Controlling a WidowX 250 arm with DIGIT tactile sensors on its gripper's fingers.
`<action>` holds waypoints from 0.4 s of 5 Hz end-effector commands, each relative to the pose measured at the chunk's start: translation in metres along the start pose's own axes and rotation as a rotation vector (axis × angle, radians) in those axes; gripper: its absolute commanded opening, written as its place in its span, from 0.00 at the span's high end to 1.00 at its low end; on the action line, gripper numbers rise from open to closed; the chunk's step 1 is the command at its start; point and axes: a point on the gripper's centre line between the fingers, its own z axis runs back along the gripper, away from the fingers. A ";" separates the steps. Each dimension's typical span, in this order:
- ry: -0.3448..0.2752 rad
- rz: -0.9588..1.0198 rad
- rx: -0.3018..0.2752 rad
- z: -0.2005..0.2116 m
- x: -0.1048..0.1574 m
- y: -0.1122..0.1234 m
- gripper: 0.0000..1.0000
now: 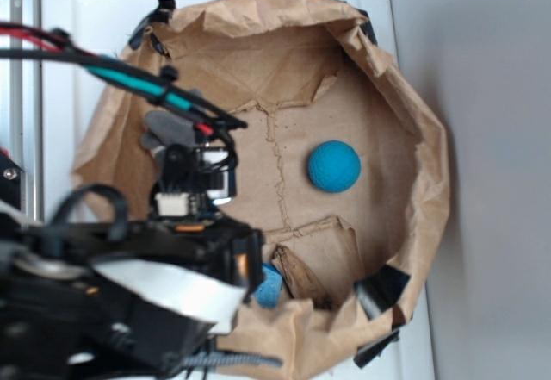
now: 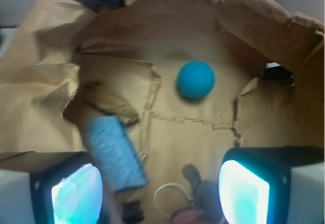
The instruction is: Grab the wood chip.
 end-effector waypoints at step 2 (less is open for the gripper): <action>-0.041 0.051 -0.167 0.014 0.015 0.023 0.00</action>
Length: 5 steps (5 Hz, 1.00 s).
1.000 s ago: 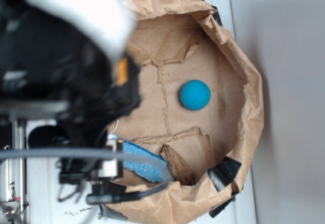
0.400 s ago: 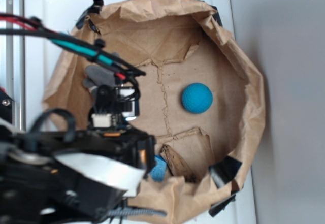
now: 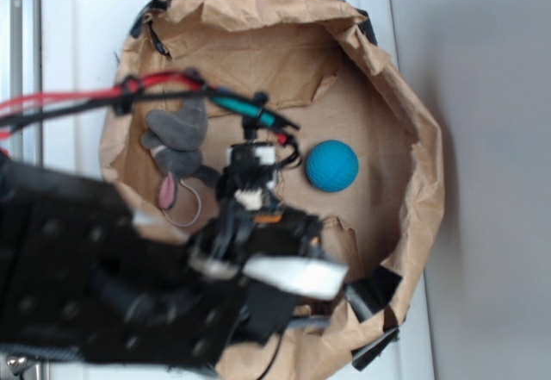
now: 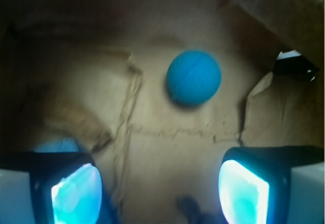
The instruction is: Grab the wood chip.
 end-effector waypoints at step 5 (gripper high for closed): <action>-0.041 -0.149 -0.177 0.004 0.013 -0.003 0.00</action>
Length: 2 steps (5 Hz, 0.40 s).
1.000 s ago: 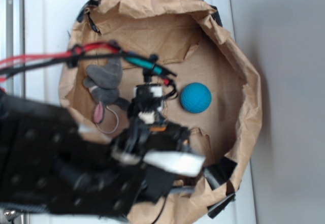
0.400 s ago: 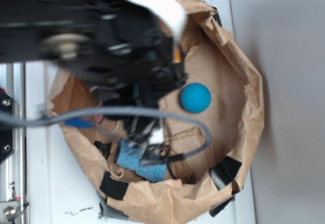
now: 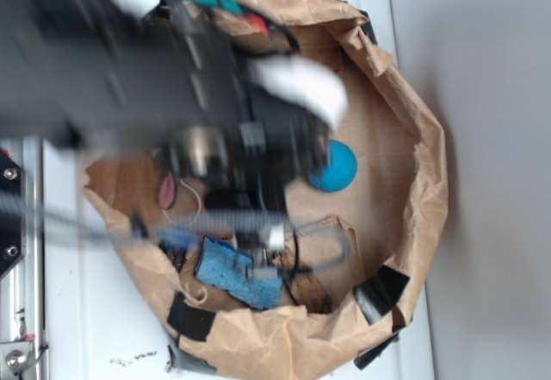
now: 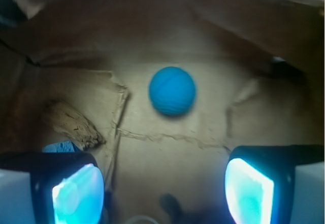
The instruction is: Grab the wood chip.
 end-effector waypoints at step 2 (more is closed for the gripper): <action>0.010 -0.134 -0.049 -0.023 0.040 -0.060 0.00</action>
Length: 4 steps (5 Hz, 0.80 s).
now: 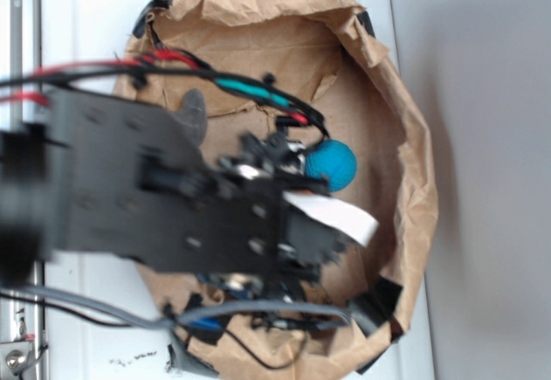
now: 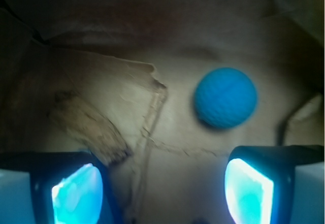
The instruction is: Grab the wood chip.
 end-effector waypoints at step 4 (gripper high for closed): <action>-0.092 -0.288 0.018 -0.051 0.002 -0.060 0.00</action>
